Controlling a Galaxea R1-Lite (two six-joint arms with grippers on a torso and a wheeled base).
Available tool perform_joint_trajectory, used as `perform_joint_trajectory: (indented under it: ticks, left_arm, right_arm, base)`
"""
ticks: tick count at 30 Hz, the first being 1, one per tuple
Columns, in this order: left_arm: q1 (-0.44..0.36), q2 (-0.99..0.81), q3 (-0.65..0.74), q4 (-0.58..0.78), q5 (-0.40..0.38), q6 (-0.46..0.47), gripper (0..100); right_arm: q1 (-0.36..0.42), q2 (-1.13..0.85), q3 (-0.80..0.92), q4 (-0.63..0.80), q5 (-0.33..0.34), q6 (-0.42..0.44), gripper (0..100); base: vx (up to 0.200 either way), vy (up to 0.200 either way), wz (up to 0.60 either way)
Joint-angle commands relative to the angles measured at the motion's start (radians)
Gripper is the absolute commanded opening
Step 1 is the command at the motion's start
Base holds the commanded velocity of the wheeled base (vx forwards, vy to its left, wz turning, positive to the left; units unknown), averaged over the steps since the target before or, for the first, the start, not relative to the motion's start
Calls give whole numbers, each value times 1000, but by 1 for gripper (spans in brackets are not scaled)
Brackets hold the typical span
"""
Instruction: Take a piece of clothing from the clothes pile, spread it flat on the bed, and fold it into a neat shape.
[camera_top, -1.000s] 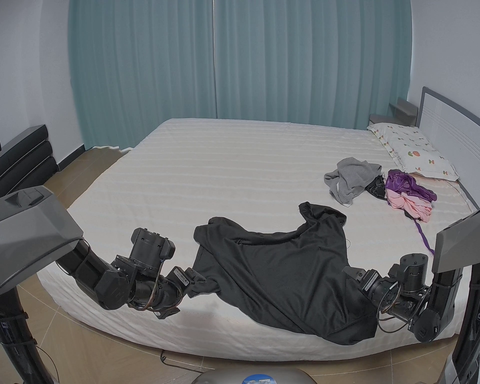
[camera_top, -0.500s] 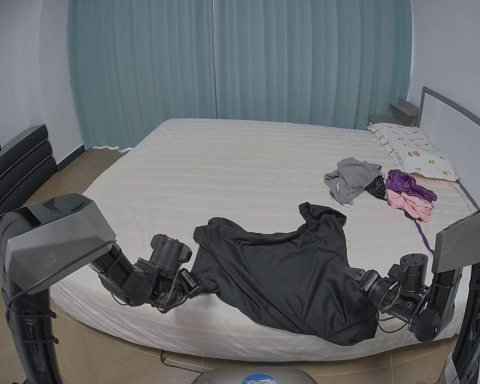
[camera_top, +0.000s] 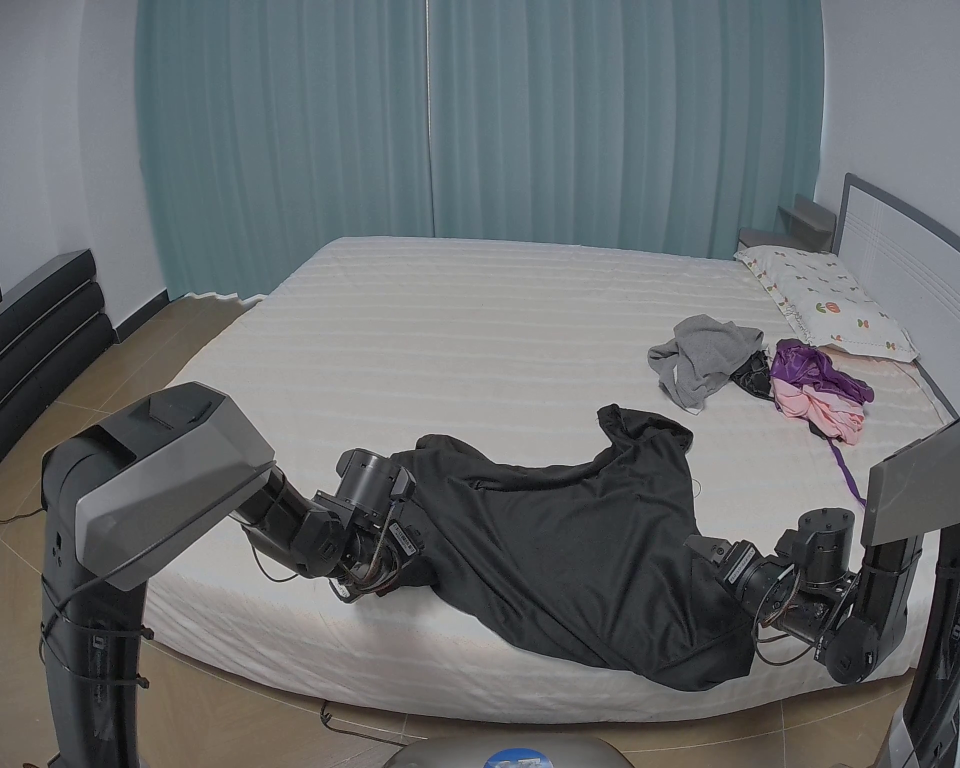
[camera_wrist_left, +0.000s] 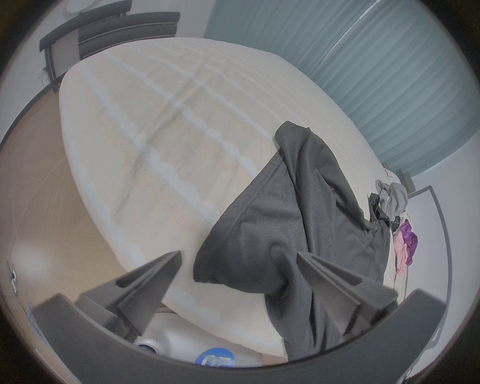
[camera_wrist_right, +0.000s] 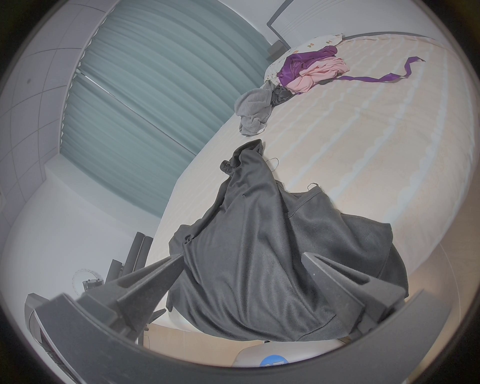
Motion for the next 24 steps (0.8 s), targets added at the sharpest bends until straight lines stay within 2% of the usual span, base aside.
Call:
perform_joint_trajectory:
  ticks: [1,8,12,14,18,24]
  left_arm:
    - [-2,40,-35,8,11,14,0]
    - [0,34,-11,28,16,22,0]
    - [18,2,29,109,25,22,0]
    - [23,-14,46,118,25,22,0]
    - [47,-93,144,124,22,58,0]
    - [70,-153,209,126,17,66,0]
  right_arm:
    - [-2,12,-3,-13,0,1,100]
    - [-9,27,-9,-13,0,-1,100]
    - [-61,64,-60,-12,76,-1,100]
    - [-71,78,-64,-13,89,-2,100]
    - [-144,95,-162,19,111,-7,100]
    - [-180,141,-328,154,123,-13,100]
  base:
    - [0,0,0]
    - [0,0,0]
    - [0,0,0]
    - [0,0,0]
    - [0,0,0]
    - [0,0,0]
